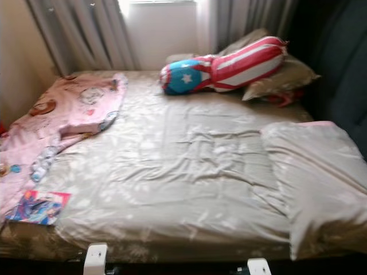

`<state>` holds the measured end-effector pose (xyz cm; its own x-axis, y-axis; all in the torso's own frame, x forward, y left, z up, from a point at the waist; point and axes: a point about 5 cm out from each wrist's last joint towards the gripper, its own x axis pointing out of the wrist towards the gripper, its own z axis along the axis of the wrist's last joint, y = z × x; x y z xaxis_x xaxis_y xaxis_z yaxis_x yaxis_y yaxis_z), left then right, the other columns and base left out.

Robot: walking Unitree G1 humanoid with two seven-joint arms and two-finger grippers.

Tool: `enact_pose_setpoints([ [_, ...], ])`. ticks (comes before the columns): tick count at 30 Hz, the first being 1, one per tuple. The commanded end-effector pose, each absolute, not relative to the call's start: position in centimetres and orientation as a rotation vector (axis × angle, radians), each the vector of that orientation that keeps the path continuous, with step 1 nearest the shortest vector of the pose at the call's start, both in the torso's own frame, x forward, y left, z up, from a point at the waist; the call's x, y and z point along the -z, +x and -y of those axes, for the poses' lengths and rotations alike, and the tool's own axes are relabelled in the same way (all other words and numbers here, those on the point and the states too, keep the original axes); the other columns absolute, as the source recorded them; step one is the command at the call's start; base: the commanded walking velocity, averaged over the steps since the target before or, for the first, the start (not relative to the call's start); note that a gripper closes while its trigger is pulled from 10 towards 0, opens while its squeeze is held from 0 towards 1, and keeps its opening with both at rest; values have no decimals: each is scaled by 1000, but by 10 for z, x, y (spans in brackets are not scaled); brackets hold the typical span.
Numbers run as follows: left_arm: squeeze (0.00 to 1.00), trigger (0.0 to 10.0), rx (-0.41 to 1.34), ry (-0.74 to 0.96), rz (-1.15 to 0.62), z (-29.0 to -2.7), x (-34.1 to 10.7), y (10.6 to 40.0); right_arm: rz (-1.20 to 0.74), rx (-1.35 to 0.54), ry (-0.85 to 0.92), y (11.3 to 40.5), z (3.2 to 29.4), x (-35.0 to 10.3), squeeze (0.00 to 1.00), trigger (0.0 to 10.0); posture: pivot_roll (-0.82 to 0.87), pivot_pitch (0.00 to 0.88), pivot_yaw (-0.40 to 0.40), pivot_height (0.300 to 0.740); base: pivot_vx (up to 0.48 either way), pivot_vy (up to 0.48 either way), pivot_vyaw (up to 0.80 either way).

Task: Clean up the room

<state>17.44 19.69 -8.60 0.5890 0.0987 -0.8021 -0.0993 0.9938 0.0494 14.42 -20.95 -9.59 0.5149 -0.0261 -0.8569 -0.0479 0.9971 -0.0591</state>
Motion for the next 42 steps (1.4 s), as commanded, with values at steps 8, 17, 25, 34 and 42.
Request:
enact_pose_setpoints([
  [8,0,10000,-91,5,-945,-193,87,174,-1037,-9,-90,139,214,97,0,10000,-133,0,26,740,0,480,0],
  [17,0,10000,-90,7,-948,-192,88,173,-1041,-18,-93,137,214,97,0,10000,-132,0,26,740,0,480,0],
  [25,0,10000,-89,8,-954,-192,89,171,-1043,-16,-97,135,214,98,0,10000,-139,0,24,740,0,480,0],
  [34,0,10000,-89,10,-954,-192,89,170,-1043,-17,-101,135,214,98,0,10000,-142,0,29,740,0,480,0],
  [42,0,10000,-89,14,-955,-193,89,169,-1044,-12,-99,134,213,99,0,10000,-144,0,31,740,0,480,0],
])
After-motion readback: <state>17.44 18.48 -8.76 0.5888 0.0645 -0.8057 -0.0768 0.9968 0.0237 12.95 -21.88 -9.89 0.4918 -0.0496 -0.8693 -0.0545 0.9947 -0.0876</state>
